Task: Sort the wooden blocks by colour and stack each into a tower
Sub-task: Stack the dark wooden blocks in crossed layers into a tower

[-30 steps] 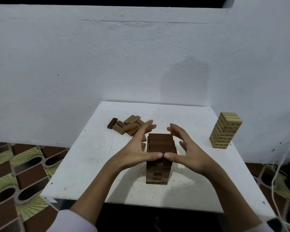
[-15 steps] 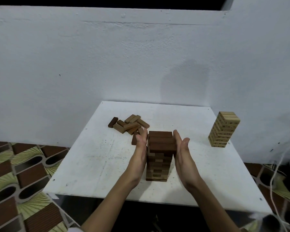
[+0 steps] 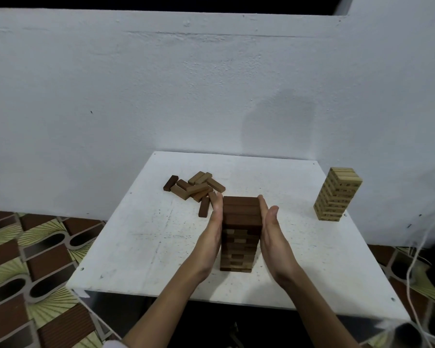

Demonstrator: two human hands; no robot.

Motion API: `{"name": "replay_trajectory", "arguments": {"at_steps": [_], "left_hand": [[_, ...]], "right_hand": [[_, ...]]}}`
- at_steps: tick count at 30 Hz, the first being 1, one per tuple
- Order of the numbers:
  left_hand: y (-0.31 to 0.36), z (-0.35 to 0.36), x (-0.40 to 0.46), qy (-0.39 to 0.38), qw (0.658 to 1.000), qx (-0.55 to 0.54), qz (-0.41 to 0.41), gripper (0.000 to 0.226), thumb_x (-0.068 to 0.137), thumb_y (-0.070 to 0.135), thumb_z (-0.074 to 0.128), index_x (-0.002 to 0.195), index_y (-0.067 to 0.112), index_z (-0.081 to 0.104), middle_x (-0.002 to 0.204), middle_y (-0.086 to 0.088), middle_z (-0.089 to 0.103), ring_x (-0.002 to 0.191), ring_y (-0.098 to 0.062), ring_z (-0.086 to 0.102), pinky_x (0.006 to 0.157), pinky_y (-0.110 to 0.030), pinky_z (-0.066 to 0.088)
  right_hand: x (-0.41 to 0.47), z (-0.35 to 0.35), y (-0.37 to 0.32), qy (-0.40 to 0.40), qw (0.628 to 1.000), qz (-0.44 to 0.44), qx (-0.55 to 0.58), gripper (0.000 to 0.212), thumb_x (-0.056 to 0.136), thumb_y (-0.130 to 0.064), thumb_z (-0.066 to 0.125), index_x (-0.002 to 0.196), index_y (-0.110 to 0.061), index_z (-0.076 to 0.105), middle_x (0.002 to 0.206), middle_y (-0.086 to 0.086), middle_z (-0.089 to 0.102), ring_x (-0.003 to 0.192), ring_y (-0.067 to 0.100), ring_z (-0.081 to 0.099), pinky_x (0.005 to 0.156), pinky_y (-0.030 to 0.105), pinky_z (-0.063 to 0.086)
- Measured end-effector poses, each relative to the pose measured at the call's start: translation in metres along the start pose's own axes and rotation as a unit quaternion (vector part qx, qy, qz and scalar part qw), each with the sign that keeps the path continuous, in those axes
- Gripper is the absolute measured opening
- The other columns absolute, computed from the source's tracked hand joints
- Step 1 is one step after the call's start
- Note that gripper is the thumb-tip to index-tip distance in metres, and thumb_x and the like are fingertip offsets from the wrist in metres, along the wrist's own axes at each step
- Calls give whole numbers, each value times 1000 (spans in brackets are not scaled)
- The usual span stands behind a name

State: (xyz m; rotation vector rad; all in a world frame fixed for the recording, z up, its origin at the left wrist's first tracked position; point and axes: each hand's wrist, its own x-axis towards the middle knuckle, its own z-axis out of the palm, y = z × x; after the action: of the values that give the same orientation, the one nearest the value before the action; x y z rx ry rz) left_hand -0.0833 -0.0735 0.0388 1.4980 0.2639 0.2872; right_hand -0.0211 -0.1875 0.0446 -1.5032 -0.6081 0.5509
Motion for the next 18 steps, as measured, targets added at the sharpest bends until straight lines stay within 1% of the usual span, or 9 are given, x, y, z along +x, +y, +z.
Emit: {"name": "replay_trajectory", "arguments": {"at_steps": [1,2,3,5,6,8,10,12,18], "left_hand": [[-5,-1,2,-4,1000,-26,-7,62,84,66,45,139,40,33,141,23,41,126,12,38,106,-14,31],[-8,-2,4,-5,1000,-10,-12,79,78,58,53,147,38,19,151,20,25,135,6,28,109,-18,28],[-12,-4,4,-8,1000,-2,-11,87,74,46,55,149,35,12,155,17,17,138,1,24,105,-15,32],[-15,-6,8,-3,1000,1,-4,90,70,25,49,150,31,9,156,10,17,138,-6,29,90,-6,38],[-14,-5,8,-5,1000,-1,0,91,67,20,46,150,31,10,156,8,20,136,-7,32,86,-4,39],[-14,-5,9,-10,1000,5,2,91,66,17,42,150,31,11,153,6,25,128,-5,39,82,-3,39],[-15,-4,10,-7,1000,6,0,91,65,16,41,149,33,11,152,5,27,122,-3,42,80,-4,40],[-16,-4,10,-8,1000,9,-3,91,66,16,41,149,35,10,153,5,24,126,-6,41,80,-4,40],[-21,-6,13,-10,1000,8,1,91,66,17,41,149,38,10,155,5,22,132,-11,37,82,-5,39]], "right_hand": [[2,-1,5,0,999,1,35,60,78,-66,23,135,-49,28,130,-33,47,116,-19,42,96,8,35],[4,-2,8,0,999,2,34,55,83,-57,28,137,-46,27,128,-31,48,106,-23,46,87,5,39],[4,-4,10,-7,999,4,47,57,88,-48,36,142,-41,22,133,-27,45,102,-24,47,82,4,41],[5,-6,11,-10,998,18,62,78,84,-25,58,147,-32,13,130,-22,43,93,-24,53,74,3,43],[6,-7,13,-10,998,21,56,86,76,-18,58,147,-32,11,123,-22,46,89,-22,56,71,3,44],[8,-8,14,-22,999,23,28,89,69,-16,46,148,-32,9,119,-21,47,85,-19,58,69,4,44],[10,-8,18,-14,999,27,11,84,78,-9,45,149,-32,7,121,-20,46,87,-17,57,69,4,44],[12,-8,22,-7,999,35,8,75,90,3,36,149,-33,7,125,-18,46,89,-17,56,69,4,44],[12,-9,23,-6,999,44,16,71,93,5,29,148,-34,6,119,-21,47,85,-19,55,66,3,43]]}}
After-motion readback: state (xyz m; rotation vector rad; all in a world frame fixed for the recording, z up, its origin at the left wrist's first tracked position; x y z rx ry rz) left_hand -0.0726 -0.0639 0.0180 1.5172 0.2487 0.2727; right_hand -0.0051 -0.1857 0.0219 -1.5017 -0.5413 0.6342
